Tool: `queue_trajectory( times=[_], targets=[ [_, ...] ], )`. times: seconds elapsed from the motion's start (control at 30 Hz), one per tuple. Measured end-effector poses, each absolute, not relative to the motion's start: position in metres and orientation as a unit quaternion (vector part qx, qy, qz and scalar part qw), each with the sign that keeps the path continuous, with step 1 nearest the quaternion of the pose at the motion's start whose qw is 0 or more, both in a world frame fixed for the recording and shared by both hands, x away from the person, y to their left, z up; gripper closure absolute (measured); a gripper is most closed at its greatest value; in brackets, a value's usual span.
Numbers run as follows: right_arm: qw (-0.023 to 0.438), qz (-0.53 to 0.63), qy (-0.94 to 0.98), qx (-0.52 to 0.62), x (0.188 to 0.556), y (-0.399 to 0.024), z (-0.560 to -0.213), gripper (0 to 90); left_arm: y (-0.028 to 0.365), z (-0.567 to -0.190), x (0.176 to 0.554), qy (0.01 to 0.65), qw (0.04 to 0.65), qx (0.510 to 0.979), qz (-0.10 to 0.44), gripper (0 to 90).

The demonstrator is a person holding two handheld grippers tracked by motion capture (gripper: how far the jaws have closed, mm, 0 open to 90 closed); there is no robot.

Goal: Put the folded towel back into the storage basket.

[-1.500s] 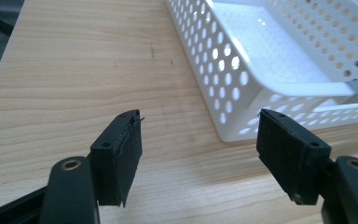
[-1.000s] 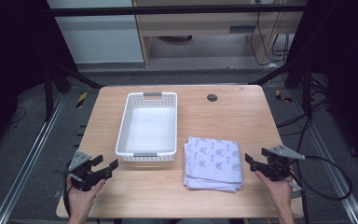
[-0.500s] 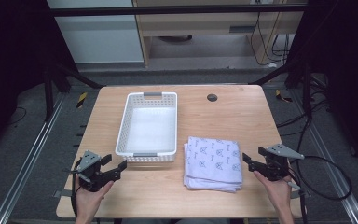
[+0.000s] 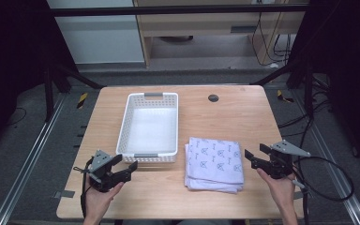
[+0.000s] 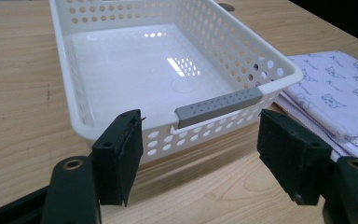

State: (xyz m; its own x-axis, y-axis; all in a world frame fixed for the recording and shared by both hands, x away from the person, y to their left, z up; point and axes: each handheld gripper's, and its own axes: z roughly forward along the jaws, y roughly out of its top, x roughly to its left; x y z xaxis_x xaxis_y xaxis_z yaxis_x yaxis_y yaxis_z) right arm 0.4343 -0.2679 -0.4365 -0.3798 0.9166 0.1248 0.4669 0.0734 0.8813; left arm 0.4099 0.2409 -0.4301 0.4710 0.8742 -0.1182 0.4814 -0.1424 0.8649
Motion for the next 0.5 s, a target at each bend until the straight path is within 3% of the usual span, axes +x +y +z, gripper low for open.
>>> queue_trajectory(
  times=[0.5],
  targets=[
    [0.239,0.464,0.699,0.489,0.445,-0.258,-0.425,33.4,0.219,-0.422,0.411,0.448,0.471,0.731,0.209,33.8]
  ],
)
